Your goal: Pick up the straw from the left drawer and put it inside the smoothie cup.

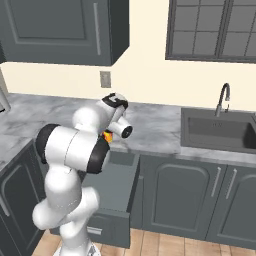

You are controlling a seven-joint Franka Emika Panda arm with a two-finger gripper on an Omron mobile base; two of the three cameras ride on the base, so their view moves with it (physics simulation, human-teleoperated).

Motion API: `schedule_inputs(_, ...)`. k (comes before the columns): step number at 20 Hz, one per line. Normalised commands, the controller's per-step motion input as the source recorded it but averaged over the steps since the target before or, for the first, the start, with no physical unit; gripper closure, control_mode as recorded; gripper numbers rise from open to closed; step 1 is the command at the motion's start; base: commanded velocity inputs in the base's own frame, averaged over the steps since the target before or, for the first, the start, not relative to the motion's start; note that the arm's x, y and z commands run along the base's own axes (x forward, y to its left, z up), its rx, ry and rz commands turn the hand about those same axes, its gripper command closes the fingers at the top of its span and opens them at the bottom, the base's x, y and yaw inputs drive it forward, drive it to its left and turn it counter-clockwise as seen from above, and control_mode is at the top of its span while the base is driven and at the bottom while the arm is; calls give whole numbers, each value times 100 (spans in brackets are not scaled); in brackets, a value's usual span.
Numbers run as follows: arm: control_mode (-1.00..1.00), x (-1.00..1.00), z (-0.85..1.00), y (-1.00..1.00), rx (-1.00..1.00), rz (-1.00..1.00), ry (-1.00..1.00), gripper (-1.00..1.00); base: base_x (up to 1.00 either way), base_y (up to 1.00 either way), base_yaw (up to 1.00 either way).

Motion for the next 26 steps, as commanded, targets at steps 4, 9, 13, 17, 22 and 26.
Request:
schedule_inputs(4, -100, 19, 12, 1, 0, -3, 0, 100, 0, 0, 0)
schedule_inputs(9, -100, 26, 25, 0, 1, -4, 7, 100, 0, 0, 0)
schedule_inputs(13, -100, 36, 33, 0, 4, -3, 13, 100, 0, 0, 0)
schedule_inputs(17, -100, 37, 22, 0, 2, -3, 15, 100, 0, 0, 0)
schedule_inputs(22, -100, 26, 2, 0, 3, -2, 10, 100, 0, 0, 0)
schedule_inputs(26, -100, 0, 2, -5, 5, -1, 3, 100, 0, 0, 0)
